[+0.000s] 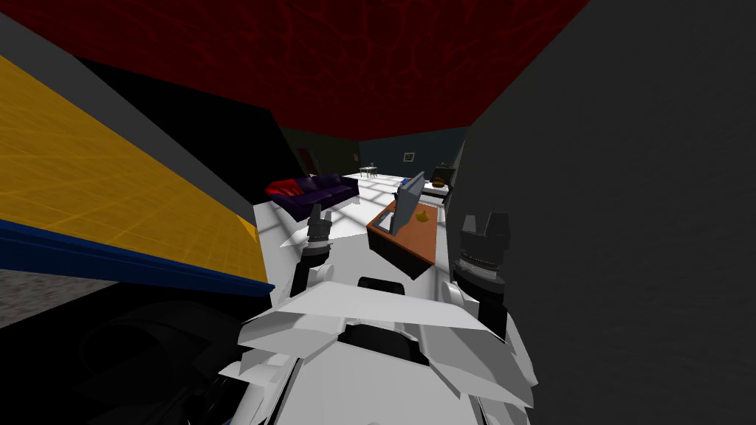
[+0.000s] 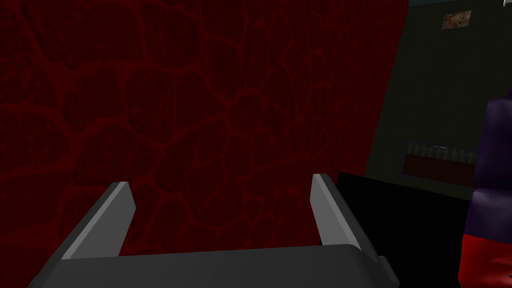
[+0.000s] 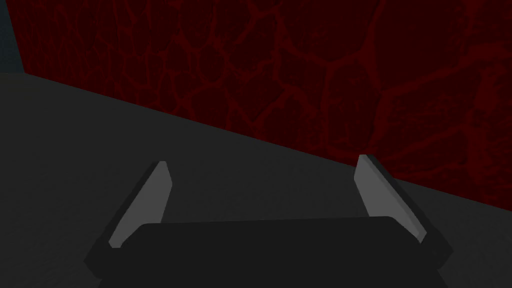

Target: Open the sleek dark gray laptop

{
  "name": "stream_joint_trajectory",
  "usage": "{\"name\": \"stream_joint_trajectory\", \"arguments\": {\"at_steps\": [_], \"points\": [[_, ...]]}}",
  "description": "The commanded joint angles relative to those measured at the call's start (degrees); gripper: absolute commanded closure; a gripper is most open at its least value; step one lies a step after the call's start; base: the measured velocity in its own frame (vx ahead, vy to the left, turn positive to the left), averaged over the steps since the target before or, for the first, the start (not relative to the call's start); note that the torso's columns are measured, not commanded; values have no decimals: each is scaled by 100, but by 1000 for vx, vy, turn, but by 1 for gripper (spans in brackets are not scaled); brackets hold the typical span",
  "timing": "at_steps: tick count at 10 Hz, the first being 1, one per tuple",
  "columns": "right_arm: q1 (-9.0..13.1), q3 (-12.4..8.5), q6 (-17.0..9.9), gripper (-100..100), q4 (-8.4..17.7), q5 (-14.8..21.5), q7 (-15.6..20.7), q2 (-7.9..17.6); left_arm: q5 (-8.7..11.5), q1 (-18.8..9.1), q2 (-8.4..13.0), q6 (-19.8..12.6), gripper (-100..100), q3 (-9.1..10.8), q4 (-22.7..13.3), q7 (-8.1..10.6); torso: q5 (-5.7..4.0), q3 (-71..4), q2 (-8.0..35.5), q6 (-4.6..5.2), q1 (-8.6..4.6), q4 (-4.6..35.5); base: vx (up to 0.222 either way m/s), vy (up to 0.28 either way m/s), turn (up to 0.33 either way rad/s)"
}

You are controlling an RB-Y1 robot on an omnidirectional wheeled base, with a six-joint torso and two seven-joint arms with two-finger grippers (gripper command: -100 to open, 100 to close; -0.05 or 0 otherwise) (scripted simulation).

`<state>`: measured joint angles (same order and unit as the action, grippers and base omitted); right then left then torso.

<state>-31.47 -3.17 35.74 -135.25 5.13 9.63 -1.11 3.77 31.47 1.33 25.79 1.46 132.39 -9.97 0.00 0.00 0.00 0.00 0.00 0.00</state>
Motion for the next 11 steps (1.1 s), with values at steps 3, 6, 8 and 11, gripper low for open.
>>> {"name": "stream_joint_trajectory", "arguments": {"at_steps": [3,6,8,11], "points": [[0,0,0,0,-1,0,0,0,0,0,0,0,0,0,1,0,0,-2014,1003,0,0,1006,0,0,0],[0,0,0,0,-1,0,0,0,0,0,0,0,0,0,1,0,0,-4536,2269,0,0,2268,0,0,0],[0,0,0,0,-2,0,0,0,0,0,0,1,0,0,2,0,0,-6227,3116,0,0,3114,0,0,0],[0,0,0,0,0,0,0,0,-30,-62,326,-175,-100,-41,-21,30,0,-8316,4150,1,-2,4148,18,-9,-44]]}}
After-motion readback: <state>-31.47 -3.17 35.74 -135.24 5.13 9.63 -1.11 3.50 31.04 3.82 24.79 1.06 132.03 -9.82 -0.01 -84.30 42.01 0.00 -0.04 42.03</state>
